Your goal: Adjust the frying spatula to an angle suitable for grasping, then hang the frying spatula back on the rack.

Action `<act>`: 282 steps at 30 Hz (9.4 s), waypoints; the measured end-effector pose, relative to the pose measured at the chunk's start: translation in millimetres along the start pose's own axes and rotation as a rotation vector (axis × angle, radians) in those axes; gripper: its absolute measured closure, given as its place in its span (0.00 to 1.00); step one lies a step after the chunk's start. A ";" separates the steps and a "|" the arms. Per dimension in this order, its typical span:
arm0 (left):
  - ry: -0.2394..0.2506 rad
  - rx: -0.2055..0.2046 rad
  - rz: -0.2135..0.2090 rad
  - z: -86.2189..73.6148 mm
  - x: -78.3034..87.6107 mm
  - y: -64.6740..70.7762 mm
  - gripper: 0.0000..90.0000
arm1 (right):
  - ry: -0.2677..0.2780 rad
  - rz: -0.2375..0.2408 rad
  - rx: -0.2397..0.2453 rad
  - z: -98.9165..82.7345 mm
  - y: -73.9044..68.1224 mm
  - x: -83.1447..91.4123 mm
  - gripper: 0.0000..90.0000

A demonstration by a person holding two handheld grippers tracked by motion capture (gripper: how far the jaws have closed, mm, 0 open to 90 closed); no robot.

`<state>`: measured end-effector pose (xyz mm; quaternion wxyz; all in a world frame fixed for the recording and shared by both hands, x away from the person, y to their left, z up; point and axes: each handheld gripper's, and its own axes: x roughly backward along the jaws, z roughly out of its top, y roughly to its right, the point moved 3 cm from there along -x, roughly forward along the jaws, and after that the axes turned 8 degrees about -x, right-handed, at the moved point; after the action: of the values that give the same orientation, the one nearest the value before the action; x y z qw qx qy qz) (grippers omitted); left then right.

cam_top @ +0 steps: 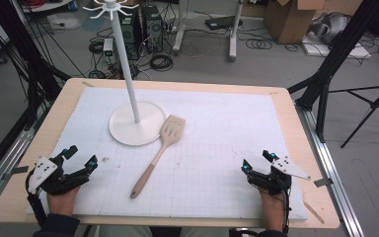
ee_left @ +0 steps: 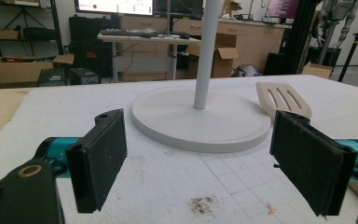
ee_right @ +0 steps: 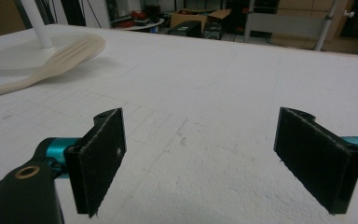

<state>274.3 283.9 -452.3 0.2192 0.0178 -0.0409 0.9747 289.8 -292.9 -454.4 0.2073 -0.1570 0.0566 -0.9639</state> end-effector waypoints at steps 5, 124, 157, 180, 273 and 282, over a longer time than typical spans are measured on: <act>0.002 0.004 0.002 0.0 0.1 -0.2 0.21 | -0.001 0.002 -0.002 0.1 0.3 -0.1 0.17; -0.481 -0.301 -0.786 30.0 -132.5 157.1 0.33 | -0.090 0.113 0.127 12.9 -26.5 11.1 0.18; -0.238 -0.002 -0.327 14.9 -32.4 40.3 0.23 | -0.652 0.670 0.671 17.4 -178.7 -112.5 0.44; -0.251 0.034 -0.308 8.2 -28.8 33.8 0.24 | -0.820 0.649 0.687 14.7 -189.2 -126.4 0.83; -0.211 0.067 -0.310 16.4 -27.0 45.1 0.18 | -0.795 0.403 0.520 10.4 -180.2 -108.3 0.42; -0.222 0.073 -0.312 14.5 -28.0 44.6 0.18 | -0.836 0.416 0.470 9.2 -178.0 -109.2 0.60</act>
<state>280.7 230.6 -442.5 0.3608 0.1391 -0.0262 0.9219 319.3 -86.2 -445.2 0.4288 -0.4633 -0.2188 -0.7441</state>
